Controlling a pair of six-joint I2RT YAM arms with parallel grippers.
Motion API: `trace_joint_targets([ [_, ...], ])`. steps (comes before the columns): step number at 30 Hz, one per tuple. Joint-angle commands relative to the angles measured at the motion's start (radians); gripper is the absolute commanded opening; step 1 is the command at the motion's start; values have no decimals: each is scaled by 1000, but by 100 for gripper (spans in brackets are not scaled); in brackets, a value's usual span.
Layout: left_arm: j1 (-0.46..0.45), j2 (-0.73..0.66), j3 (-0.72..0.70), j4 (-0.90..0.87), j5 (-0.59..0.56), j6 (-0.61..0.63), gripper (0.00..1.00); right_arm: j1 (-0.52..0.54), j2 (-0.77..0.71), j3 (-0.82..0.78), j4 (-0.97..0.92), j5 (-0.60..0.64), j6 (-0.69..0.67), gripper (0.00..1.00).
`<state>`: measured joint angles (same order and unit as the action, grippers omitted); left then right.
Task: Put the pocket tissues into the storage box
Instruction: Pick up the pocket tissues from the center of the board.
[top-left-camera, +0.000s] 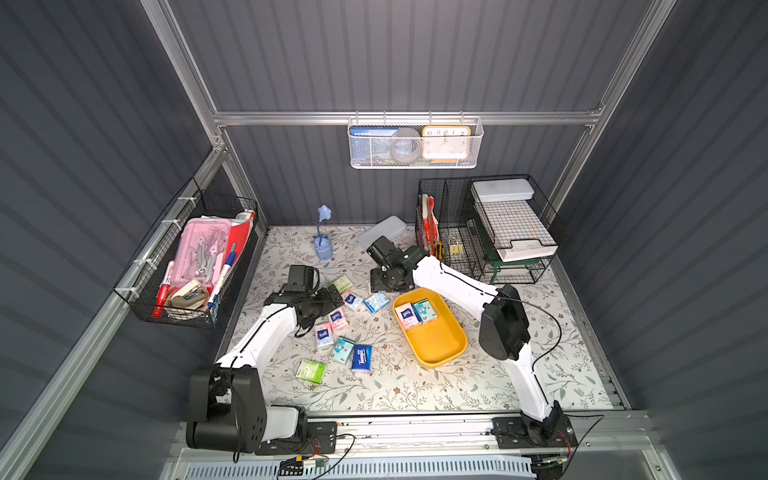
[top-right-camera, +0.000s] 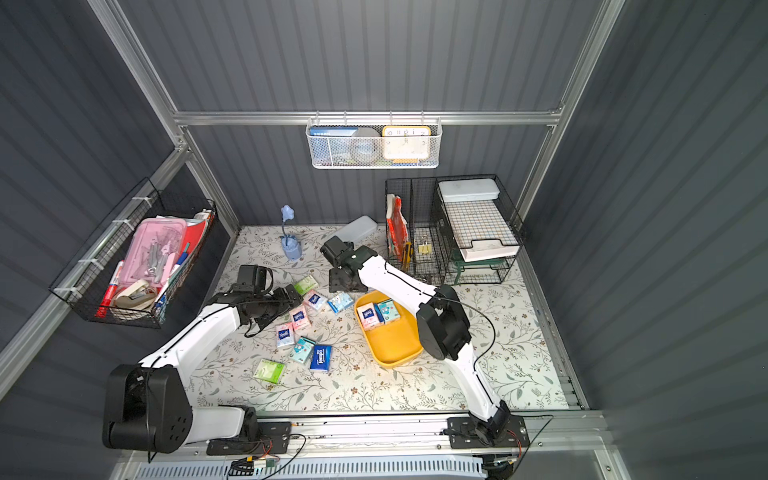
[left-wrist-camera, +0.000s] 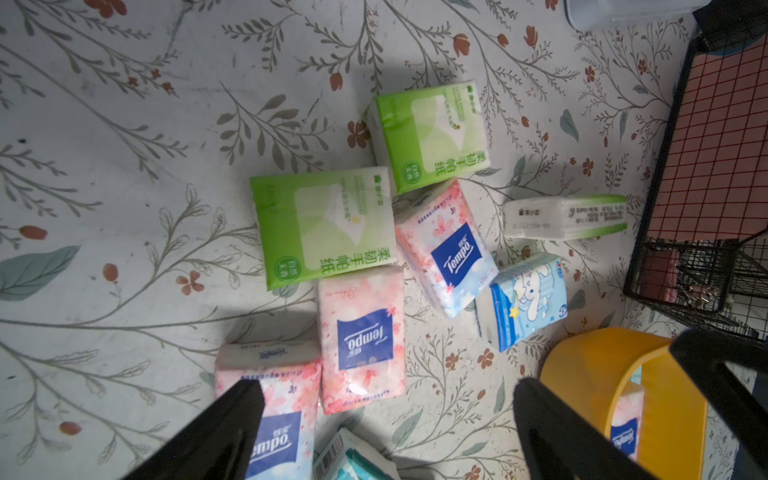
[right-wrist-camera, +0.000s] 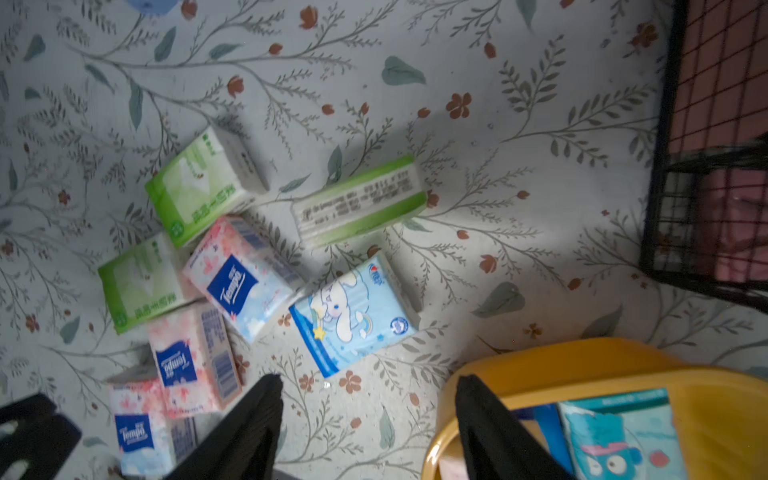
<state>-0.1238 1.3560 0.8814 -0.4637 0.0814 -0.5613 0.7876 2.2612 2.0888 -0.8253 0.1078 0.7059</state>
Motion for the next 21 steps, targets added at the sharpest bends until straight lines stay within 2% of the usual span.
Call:
trace_joint_targets([
  [1, 1, 7, 19, 6, 6, 32, 99, -33, 31, 25, 16, -19, 269, 71],
  [4, 1, -3, 17, 8, -3, 32, 99, -44, 68, 59, 19, -31, 372, 71],
  [9, 1, -29, 18, -4, -44, 45, 99, -45, 155, 205, -56, -34, 431, 71],
  [15, 1, -41, 18, -4, -54, 63, 99, -48, 201, 212, -40, -69, 528, 70],
  [21, 1, -60, 8, 2, -57, 69, 99, -47, 245, 247, -30, -64, 564, 69],
])
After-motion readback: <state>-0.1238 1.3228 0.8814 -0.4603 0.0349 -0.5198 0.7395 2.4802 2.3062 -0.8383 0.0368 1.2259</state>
